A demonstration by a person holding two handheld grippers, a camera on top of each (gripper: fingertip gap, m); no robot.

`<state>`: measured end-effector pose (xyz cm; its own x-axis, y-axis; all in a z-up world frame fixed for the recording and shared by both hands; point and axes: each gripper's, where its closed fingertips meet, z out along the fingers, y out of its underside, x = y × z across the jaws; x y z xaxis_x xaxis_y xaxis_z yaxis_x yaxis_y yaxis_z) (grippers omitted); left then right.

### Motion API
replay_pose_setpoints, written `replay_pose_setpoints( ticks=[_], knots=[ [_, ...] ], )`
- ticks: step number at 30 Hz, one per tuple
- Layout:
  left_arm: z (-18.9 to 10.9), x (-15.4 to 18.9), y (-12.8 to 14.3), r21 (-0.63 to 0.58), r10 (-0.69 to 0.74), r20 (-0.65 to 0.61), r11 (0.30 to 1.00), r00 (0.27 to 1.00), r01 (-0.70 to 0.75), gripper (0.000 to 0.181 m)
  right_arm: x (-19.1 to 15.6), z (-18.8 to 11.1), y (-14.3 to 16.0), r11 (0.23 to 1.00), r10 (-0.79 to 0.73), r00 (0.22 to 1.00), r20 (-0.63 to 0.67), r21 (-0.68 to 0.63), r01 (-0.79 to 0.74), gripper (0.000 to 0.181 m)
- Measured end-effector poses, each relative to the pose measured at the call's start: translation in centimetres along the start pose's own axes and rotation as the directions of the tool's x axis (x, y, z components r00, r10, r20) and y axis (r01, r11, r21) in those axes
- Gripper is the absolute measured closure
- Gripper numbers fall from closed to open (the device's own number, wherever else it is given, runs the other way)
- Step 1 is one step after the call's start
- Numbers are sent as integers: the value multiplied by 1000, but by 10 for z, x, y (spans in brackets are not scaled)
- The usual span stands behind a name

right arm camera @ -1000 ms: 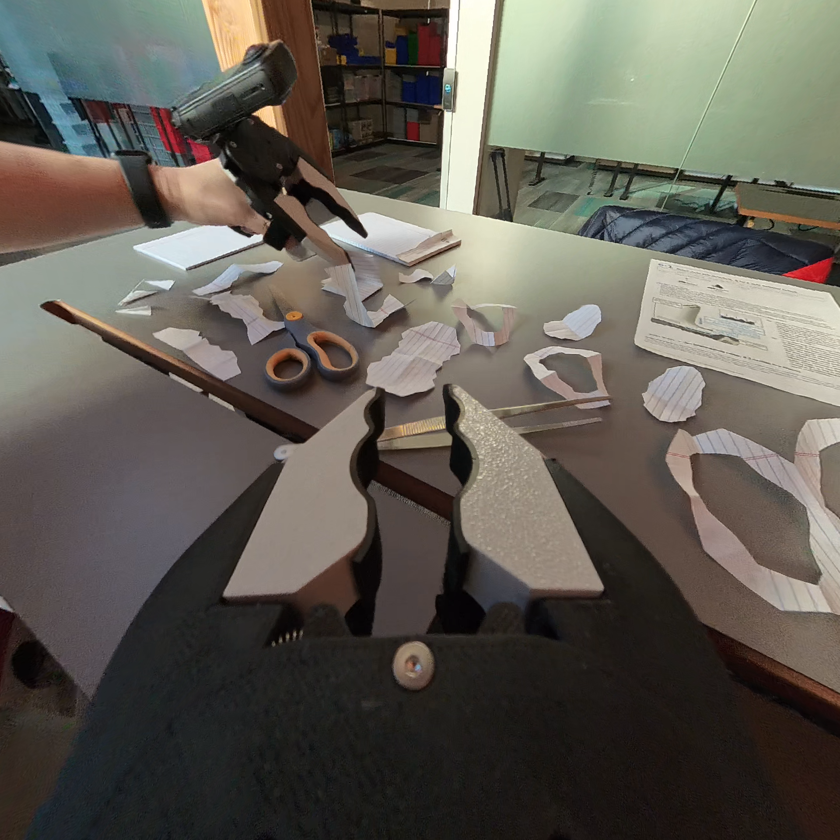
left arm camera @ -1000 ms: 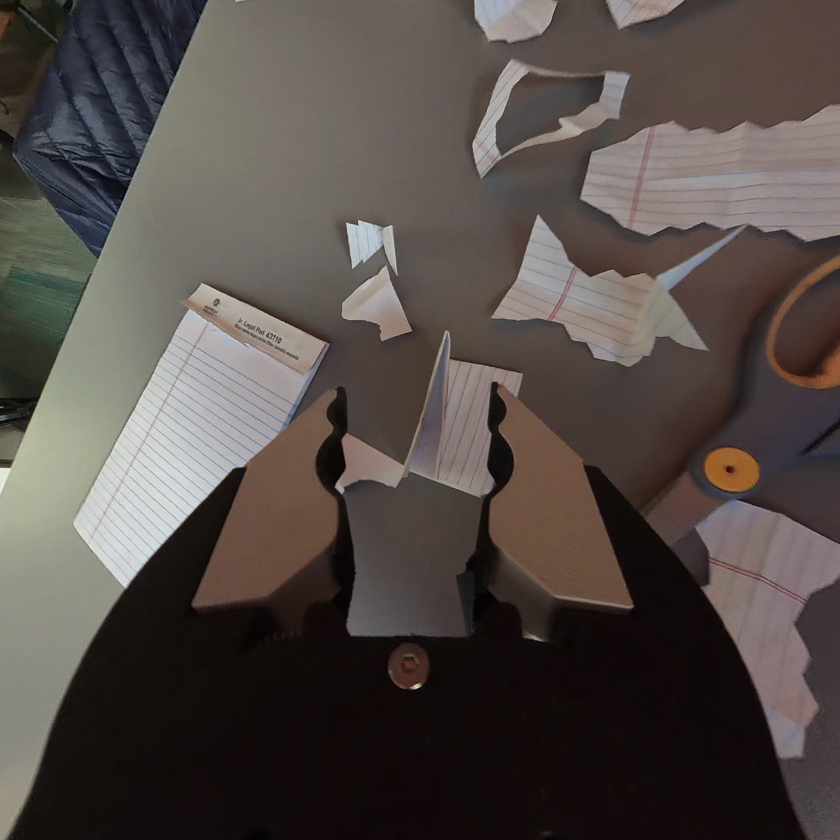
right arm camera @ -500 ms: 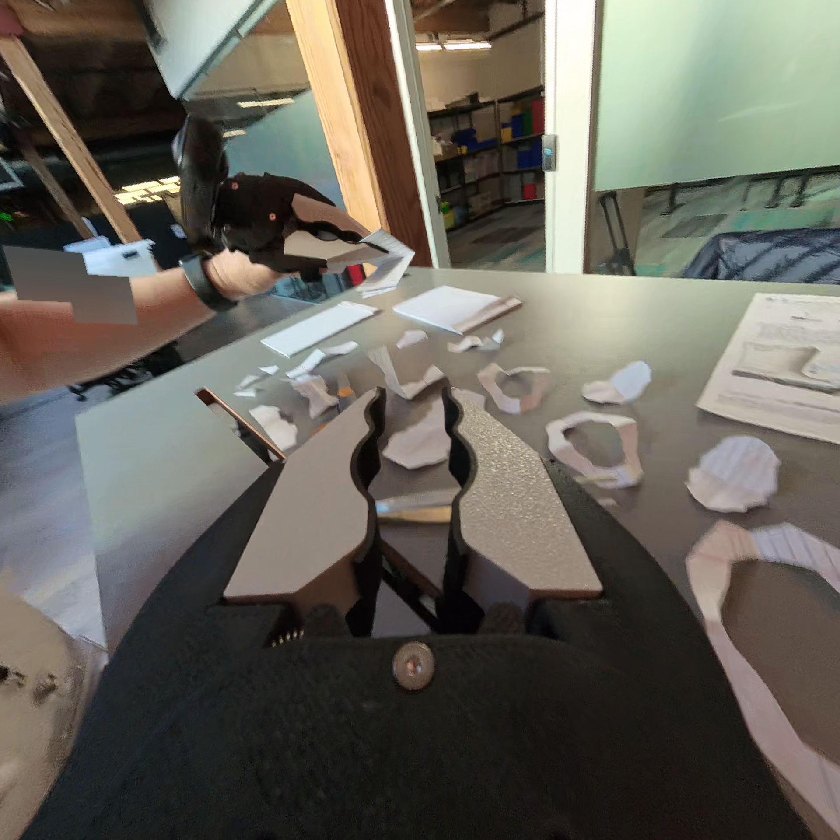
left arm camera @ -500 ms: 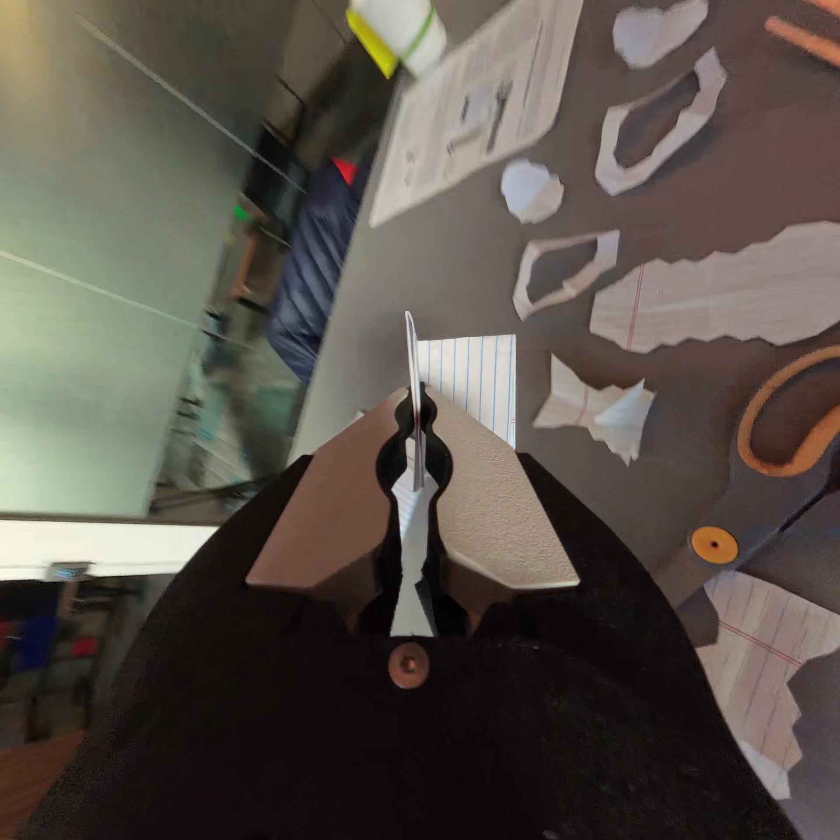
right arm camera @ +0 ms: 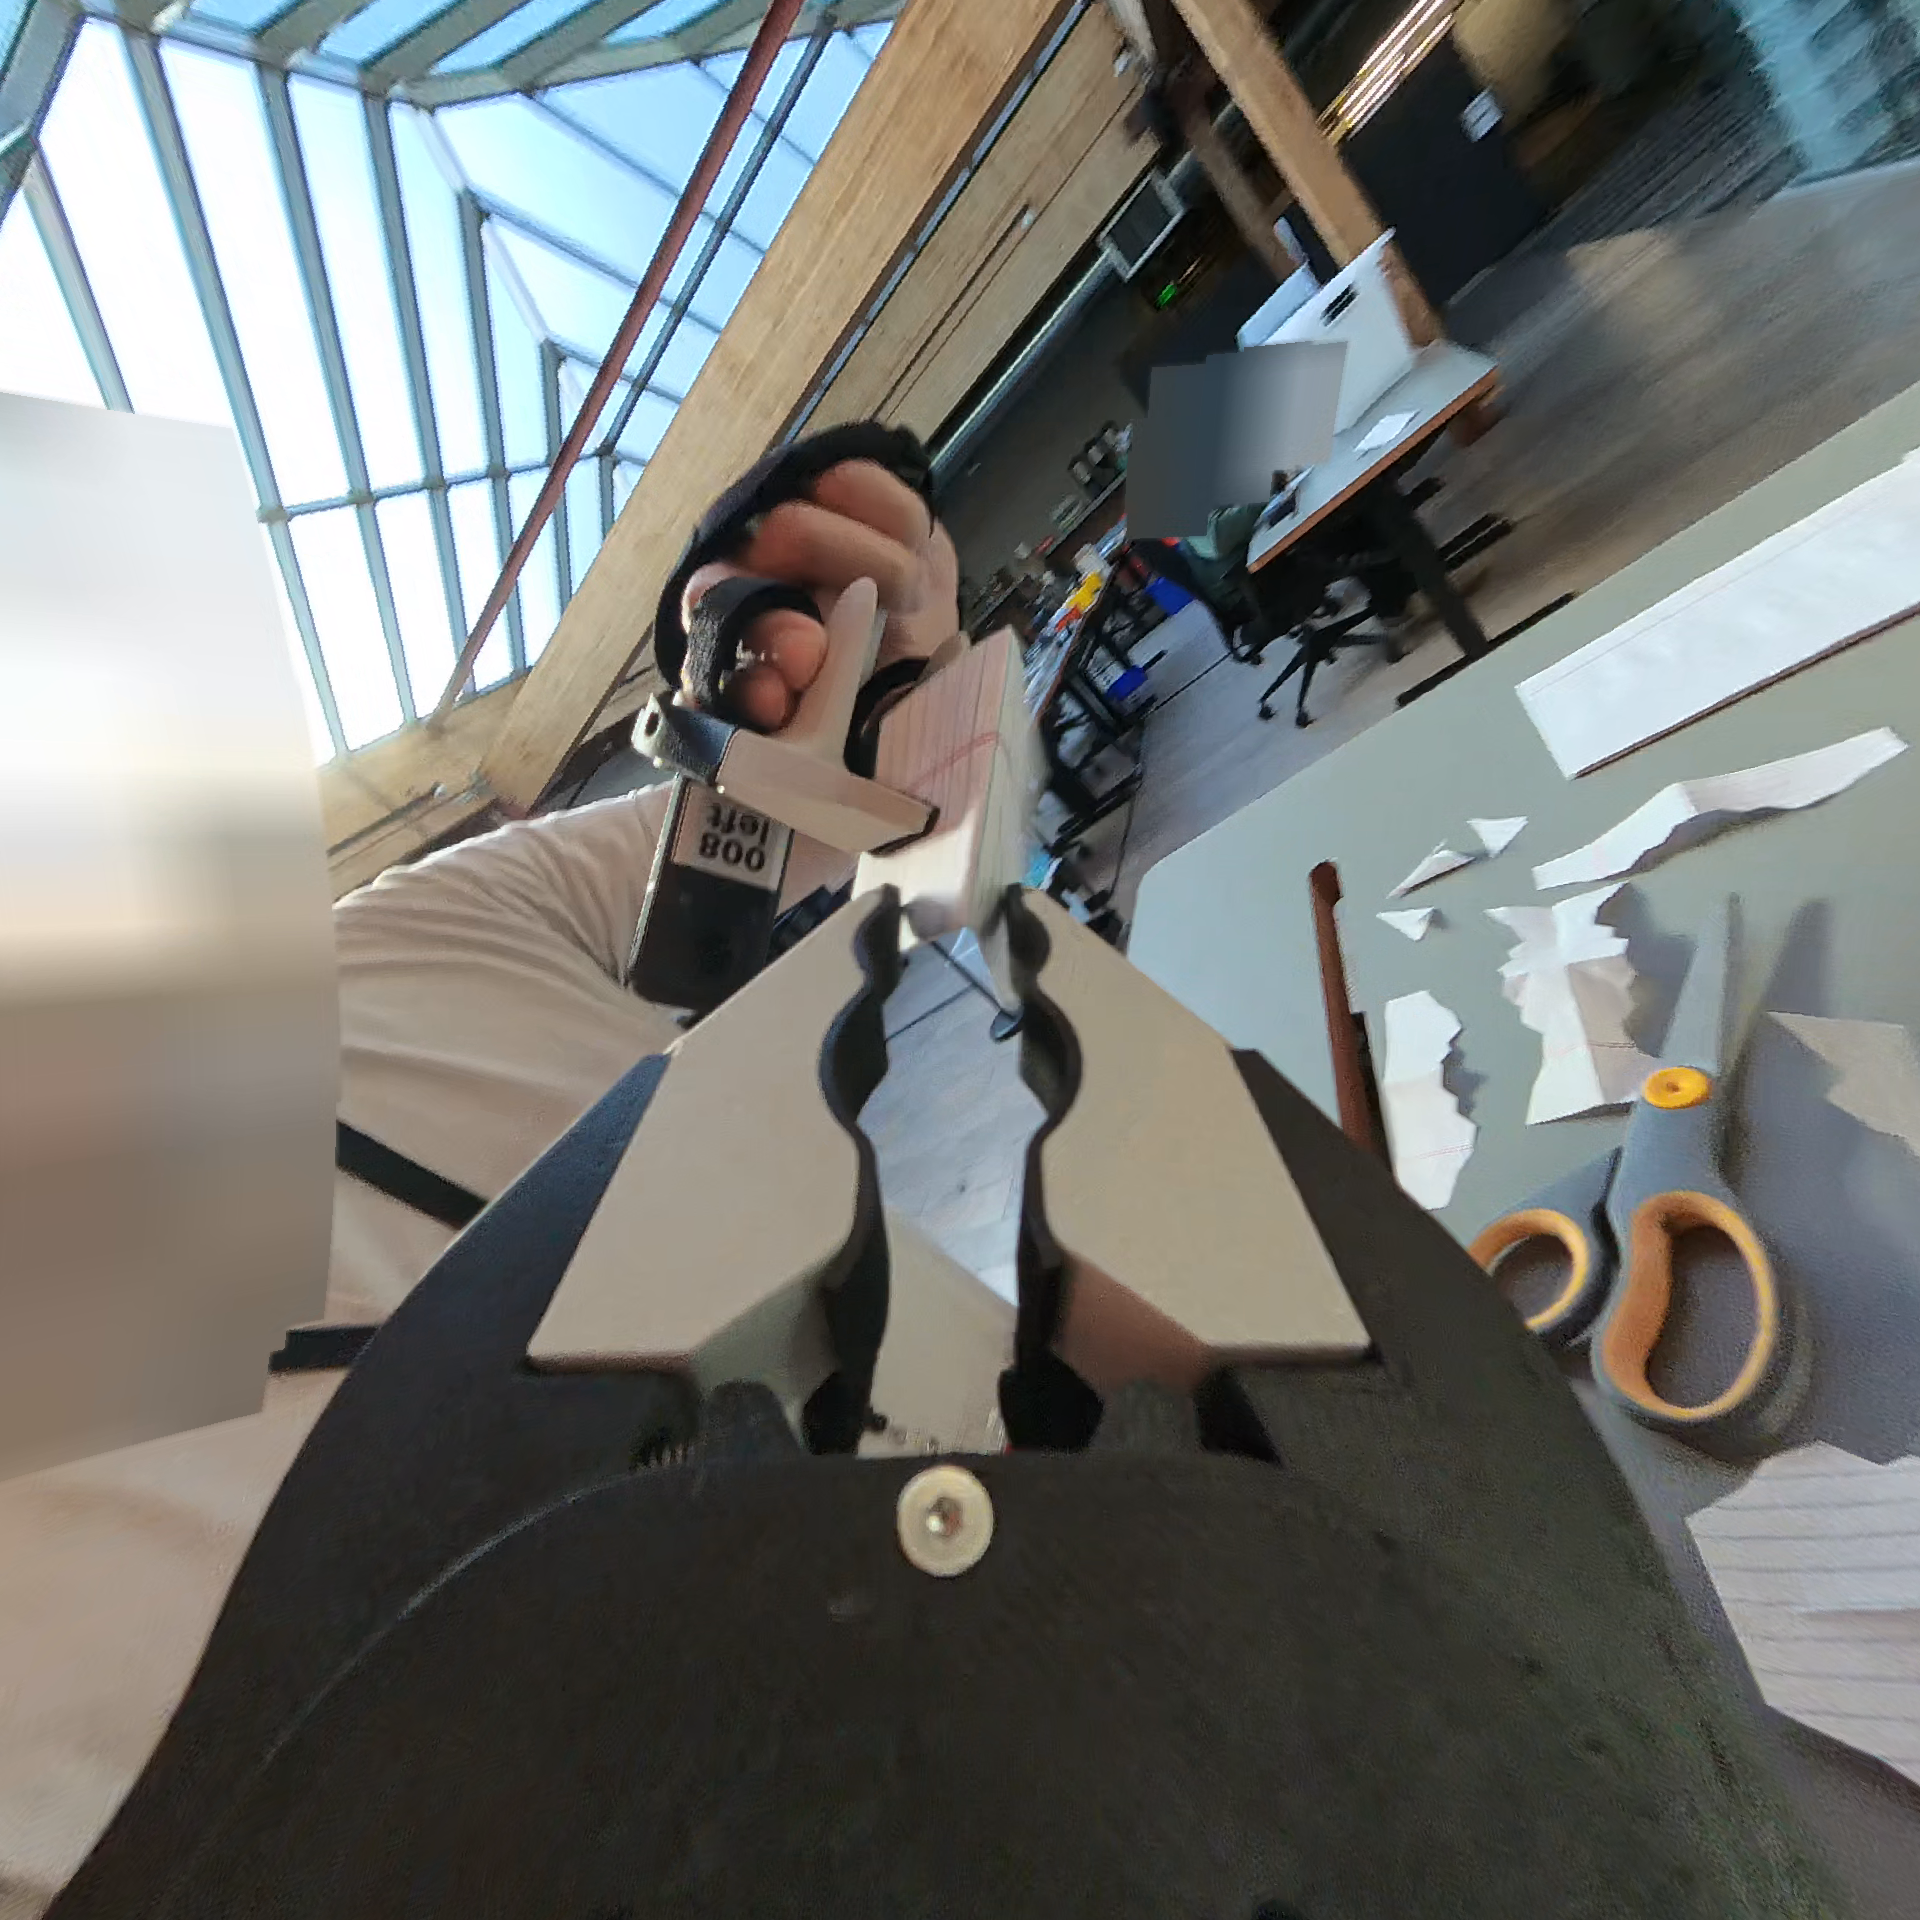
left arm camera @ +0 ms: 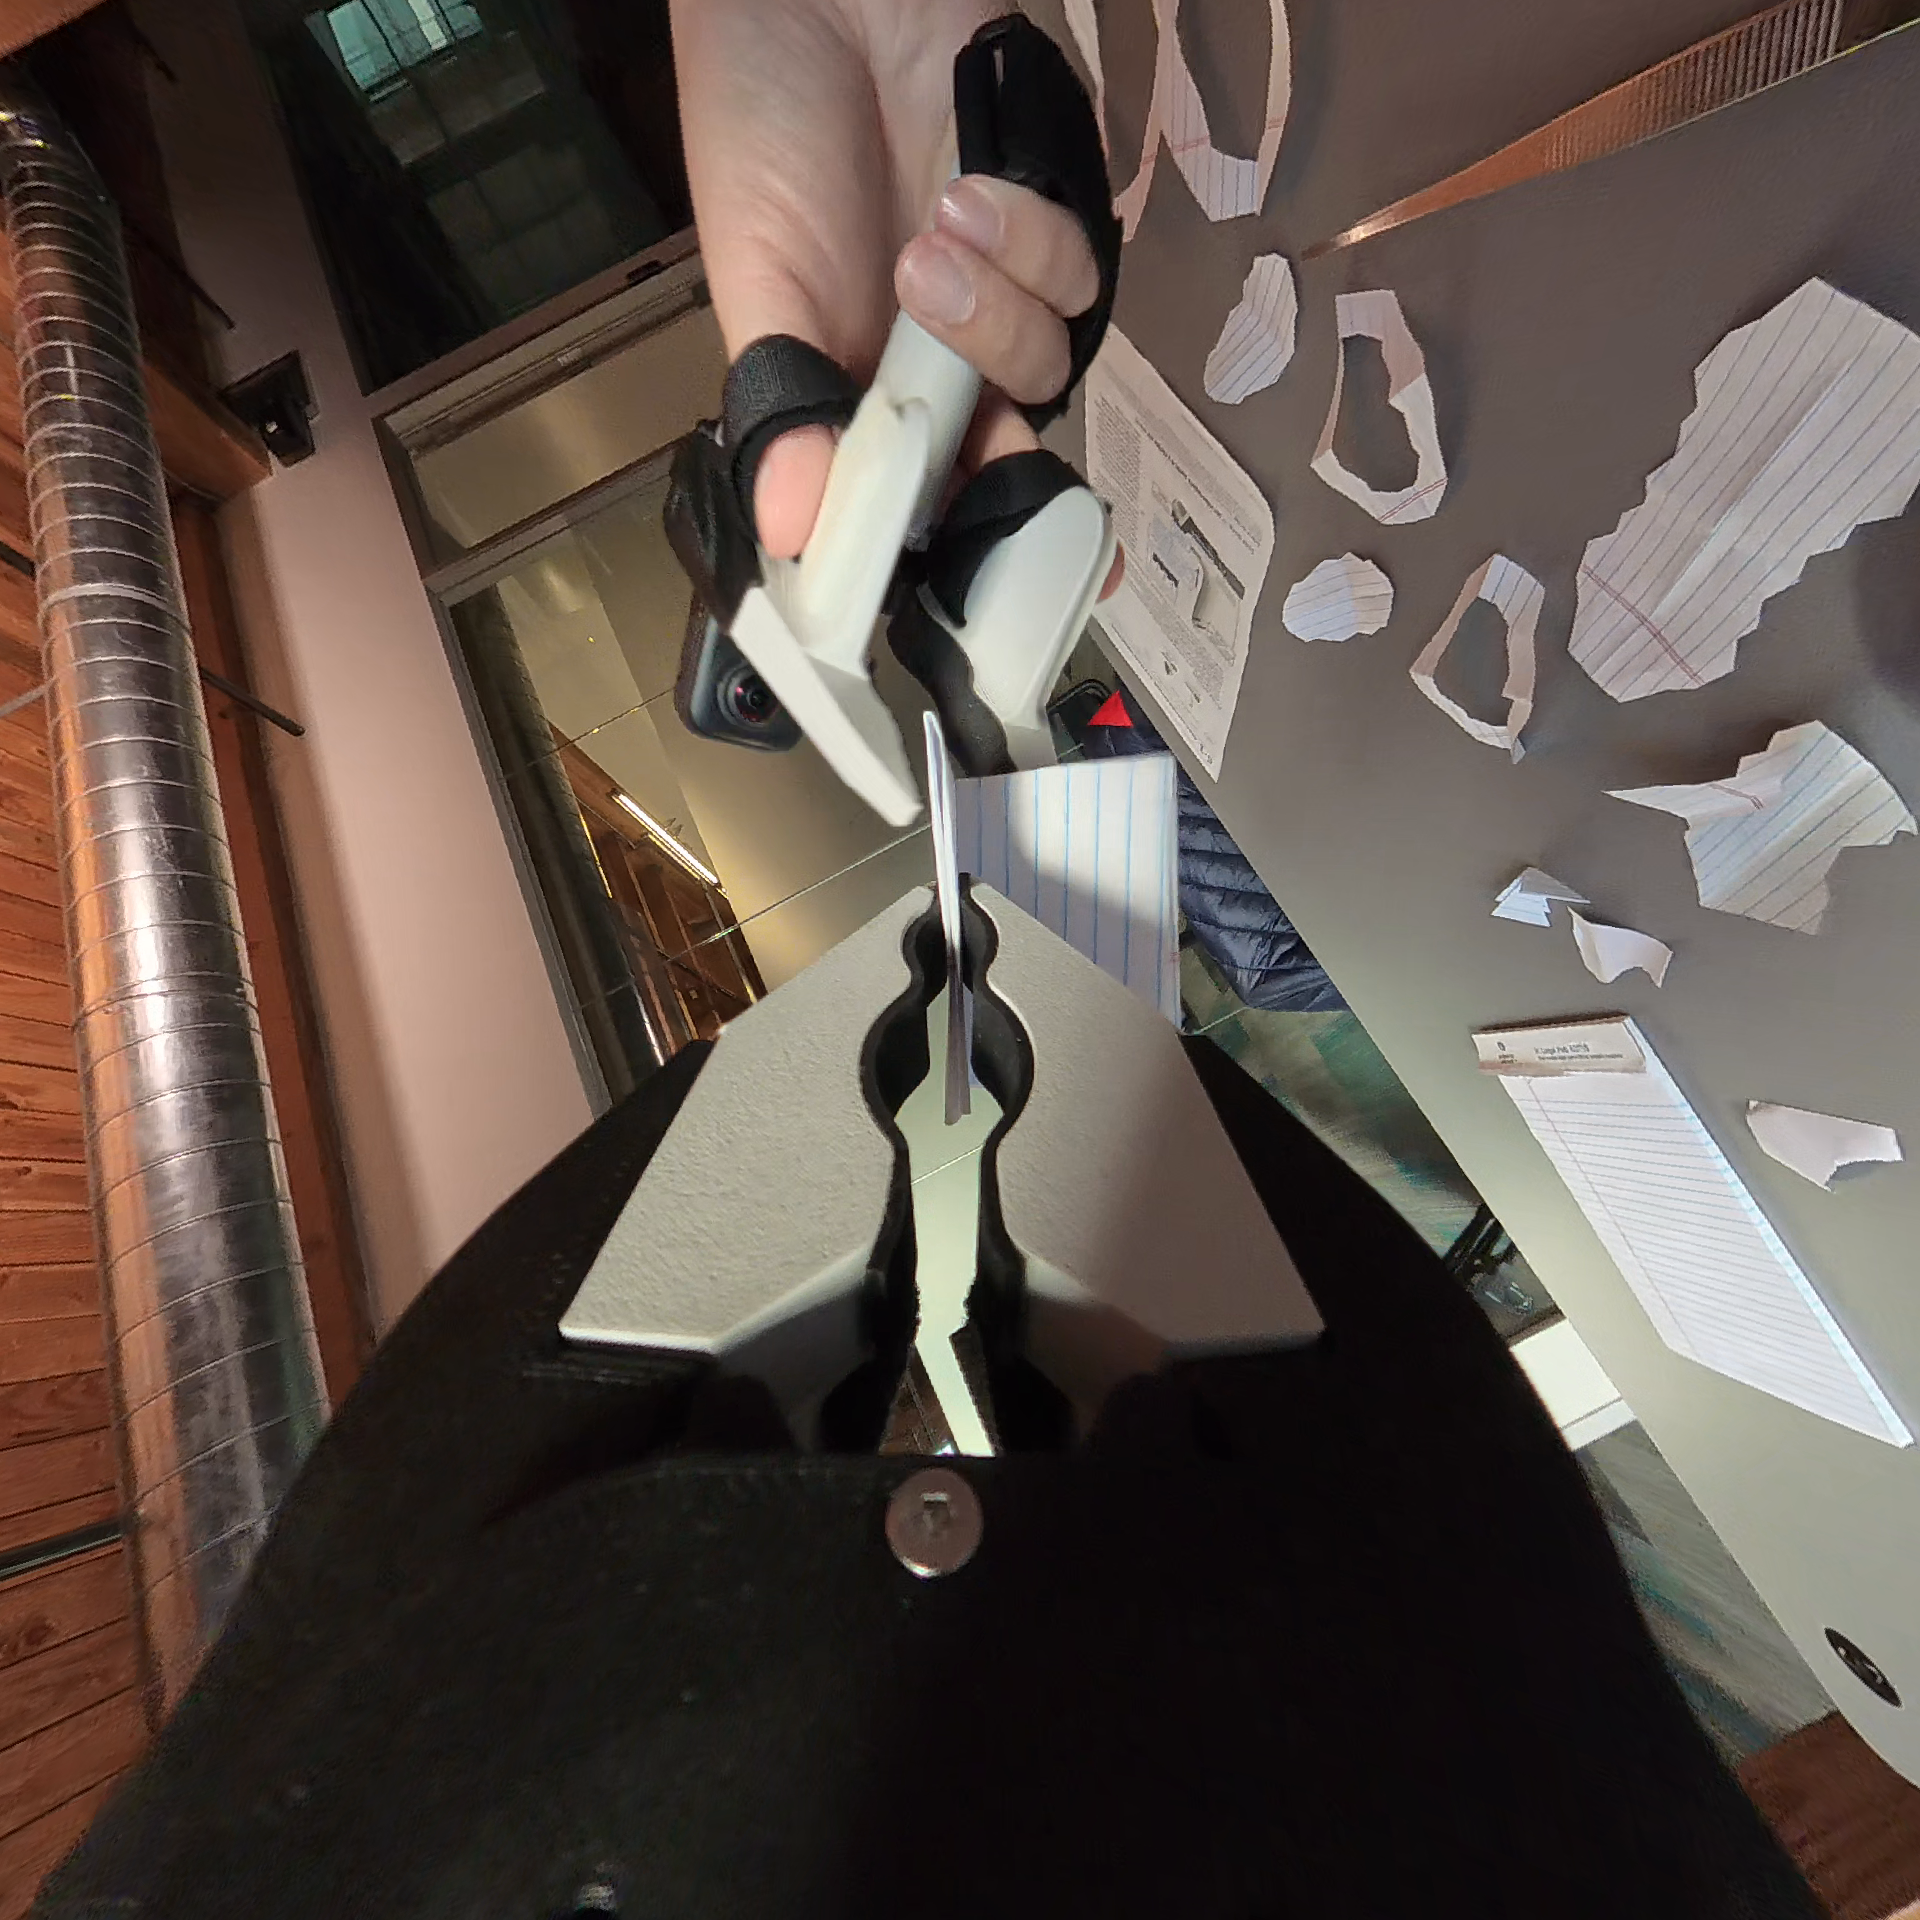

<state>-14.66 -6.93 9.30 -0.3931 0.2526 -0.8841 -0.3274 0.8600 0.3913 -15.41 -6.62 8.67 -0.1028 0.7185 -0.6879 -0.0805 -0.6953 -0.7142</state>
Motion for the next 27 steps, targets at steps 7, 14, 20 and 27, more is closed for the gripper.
replay_pose_setpoints(
  ticks=[7,14,20,27],
  knots=[
    [-25,-27,51,-97,-555,148,816,819,570,136,-5,4,-17,987,-51,990,130,156,30,181],
    [-25,-36,66,199,-744,-344,-653,-572,730,102,-18,0,-70,837,-300,948,102,505,210,181],
    [-6,-27,79,258,-732,-416,-664,-539,702,149,-9,26,-88,827,-345,938,18,478,295,181],
    [17,-20,91,327,-748,-519,-621,-413,713,181,25,13,-99,817,-318,948,-14,503,281,181]
  ],
)
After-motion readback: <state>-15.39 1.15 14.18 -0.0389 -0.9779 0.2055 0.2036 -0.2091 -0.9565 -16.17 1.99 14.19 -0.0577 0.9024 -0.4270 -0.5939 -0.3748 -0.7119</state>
